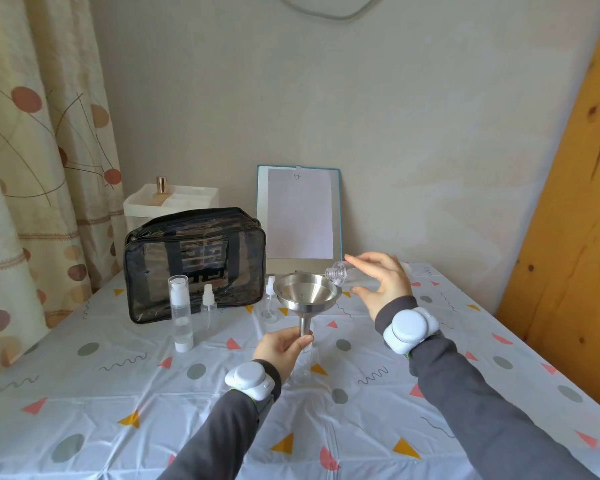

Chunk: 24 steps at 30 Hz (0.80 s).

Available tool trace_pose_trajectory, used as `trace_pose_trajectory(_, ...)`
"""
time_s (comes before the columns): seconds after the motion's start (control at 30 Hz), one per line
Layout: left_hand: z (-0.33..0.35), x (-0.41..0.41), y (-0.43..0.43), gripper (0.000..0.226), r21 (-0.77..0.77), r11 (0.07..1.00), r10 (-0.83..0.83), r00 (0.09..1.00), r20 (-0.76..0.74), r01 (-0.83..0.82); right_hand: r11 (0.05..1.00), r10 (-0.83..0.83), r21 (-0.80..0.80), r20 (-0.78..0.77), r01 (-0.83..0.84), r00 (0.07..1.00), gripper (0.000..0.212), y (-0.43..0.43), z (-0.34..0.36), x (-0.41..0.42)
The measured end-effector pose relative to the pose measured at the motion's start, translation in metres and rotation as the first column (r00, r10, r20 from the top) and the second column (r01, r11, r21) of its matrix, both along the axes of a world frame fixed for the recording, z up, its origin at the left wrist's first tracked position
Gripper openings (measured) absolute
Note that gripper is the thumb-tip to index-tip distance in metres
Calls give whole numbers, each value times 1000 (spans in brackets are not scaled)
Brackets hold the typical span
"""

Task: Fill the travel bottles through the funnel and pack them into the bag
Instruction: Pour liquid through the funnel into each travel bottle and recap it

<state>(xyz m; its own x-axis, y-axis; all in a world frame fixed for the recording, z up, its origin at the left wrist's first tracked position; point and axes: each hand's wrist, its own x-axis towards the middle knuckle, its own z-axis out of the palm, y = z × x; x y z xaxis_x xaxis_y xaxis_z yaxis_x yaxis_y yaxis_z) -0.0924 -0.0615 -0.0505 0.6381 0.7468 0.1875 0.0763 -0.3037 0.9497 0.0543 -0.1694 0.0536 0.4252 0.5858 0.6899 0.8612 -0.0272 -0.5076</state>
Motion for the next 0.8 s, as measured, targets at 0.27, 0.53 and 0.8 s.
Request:
trace_pose_trajectory(0.27,0,-1,0,16,8,1000,12,1000,3,-12,999,-30,-27,79,32,996,54,0,3,-2)
trace_pose_trajectory(0.53,0,-1,0,15,-9,1000,0,1000,14,1,999,-38,-23,107,40,994,53,1,5,-3)
trace_pose_trajectory(0.8,-2,-1,1,13,-12,1000,-6,1000,26,7,999,-21,-44,99,26,995,52,0,5,-4)
